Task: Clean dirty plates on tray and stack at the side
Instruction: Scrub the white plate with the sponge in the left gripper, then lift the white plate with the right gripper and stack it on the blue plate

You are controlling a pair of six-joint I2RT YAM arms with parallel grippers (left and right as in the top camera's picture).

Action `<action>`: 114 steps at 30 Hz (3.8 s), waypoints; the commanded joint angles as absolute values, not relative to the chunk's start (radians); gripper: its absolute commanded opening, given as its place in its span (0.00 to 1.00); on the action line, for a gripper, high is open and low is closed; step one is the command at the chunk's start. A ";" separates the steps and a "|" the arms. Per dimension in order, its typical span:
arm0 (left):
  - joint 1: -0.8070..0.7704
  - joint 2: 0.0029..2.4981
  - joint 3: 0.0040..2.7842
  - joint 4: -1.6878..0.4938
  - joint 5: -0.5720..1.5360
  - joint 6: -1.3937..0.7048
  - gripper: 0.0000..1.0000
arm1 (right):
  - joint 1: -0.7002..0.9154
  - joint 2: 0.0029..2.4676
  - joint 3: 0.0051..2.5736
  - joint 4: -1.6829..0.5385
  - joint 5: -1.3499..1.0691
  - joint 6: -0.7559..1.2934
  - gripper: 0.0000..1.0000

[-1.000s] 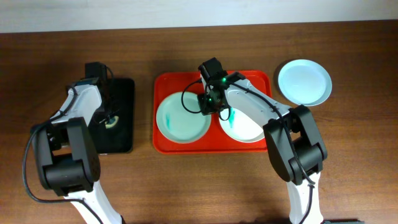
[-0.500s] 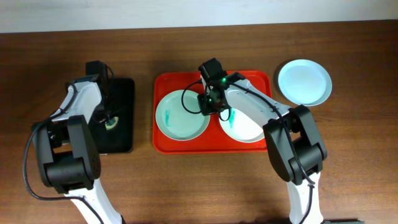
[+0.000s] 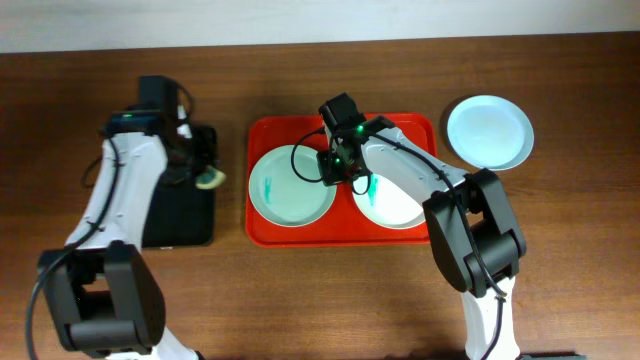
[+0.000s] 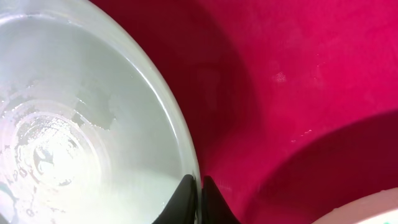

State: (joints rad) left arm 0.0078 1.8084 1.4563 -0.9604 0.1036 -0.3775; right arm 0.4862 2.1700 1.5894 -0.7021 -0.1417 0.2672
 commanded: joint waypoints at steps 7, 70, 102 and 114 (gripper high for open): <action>-0.217 1.859 1.404 -0.850 0.154 -0.432 0.00 | 0.493 2.172 1.582 -0.703 -0.157 0.298 0.04; -0.333 1.921 1.122 -0.585 -0.342 -0.433 0.00 | 0.491 2.172 1.581 -0.699 -0.147 0.297 0.04; 0.068 1.604 1.260 -0.761 -0.194 -0.485 0.00 | 0.813 1.942 1.701 -0.545 1.184 -0.518 0.04; 0.068 1.604 1.259 -0.762 -0.194 -0.485 0.00 | 0.875 1.942 1.700 -0.385 1.345 -0.893 0.04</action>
State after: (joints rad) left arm 0.0643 1.6093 1.2495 -0.7609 -0.2047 -0.4763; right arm 0.8814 1.9575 1.6867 -0.3882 1.3178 -0.9016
